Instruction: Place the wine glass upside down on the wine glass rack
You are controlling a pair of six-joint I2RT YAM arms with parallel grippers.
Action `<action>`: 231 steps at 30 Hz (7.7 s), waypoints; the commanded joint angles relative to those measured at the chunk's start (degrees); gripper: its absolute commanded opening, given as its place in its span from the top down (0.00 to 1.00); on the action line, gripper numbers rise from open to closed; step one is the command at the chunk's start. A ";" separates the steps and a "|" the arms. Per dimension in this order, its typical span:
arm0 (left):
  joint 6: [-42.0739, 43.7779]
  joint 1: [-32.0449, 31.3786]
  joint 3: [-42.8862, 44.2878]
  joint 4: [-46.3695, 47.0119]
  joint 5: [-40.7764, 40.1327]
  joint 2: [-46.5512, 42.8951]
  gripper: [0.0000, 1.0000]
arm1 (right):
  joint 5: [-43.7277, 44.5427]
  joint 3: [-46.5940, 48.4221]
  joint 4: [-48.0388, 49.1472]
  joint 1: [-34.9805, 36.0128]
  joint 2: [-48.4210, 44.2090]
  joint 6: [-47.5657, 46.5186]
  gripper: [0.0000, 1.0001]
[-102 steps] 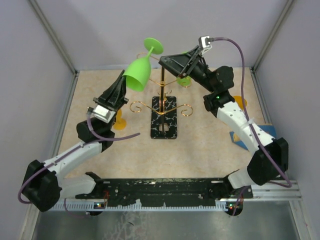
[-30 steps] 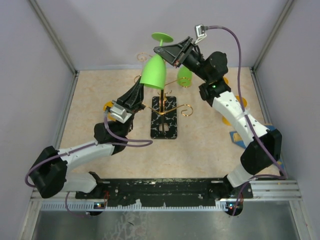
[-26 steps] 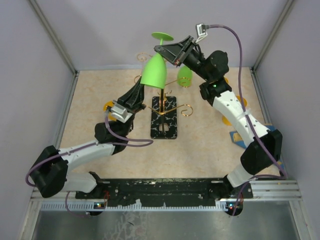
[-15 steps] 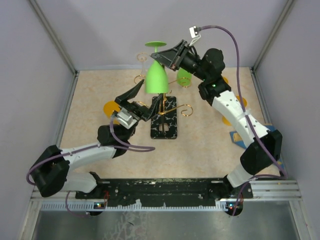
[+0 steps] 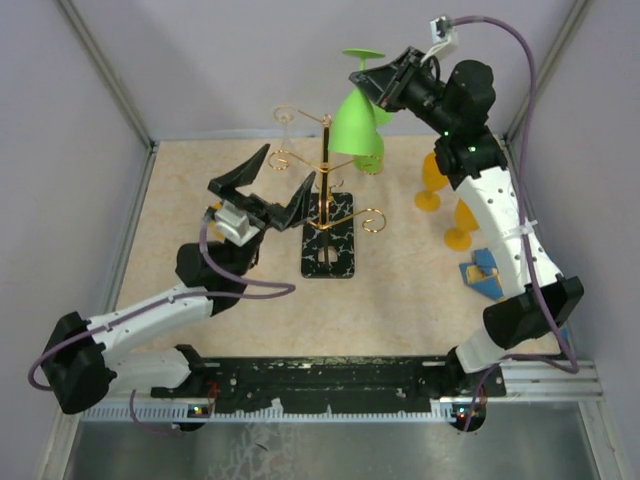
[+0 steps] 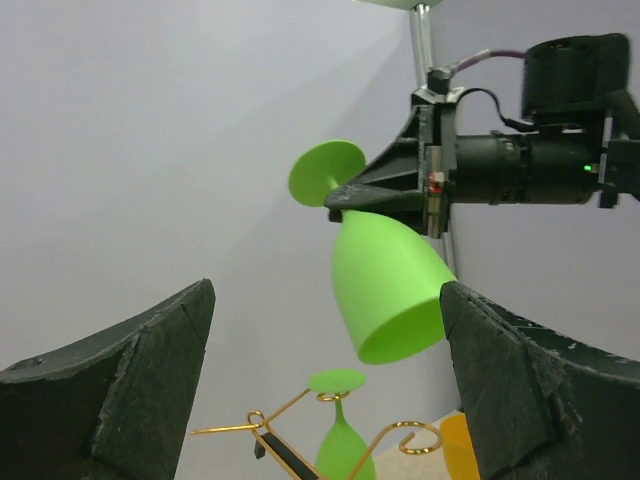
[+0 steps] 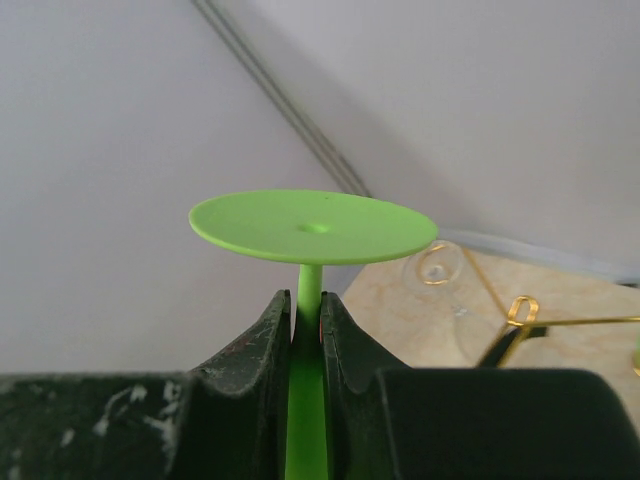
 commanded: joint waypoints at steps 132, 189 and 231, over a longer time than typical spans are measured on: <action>-26.48 35.61 24.97 -56.86 8.78 8.51 0.01 | 16.98 -71.30 72.70 3.01 -10.13 -42.82 1.00; -22.79 36.48 27.54 -111.90 -7.82 8.58 0.01 | 50.19 -58.14 -2.27 4.28 -42.86 -38.54 0.20; -15.08 41.26 44.04 -89.01 -11.07 7.72 1.00 | 36.13 -41.54 -18.49 4.25 -34.98 -26.29 0.18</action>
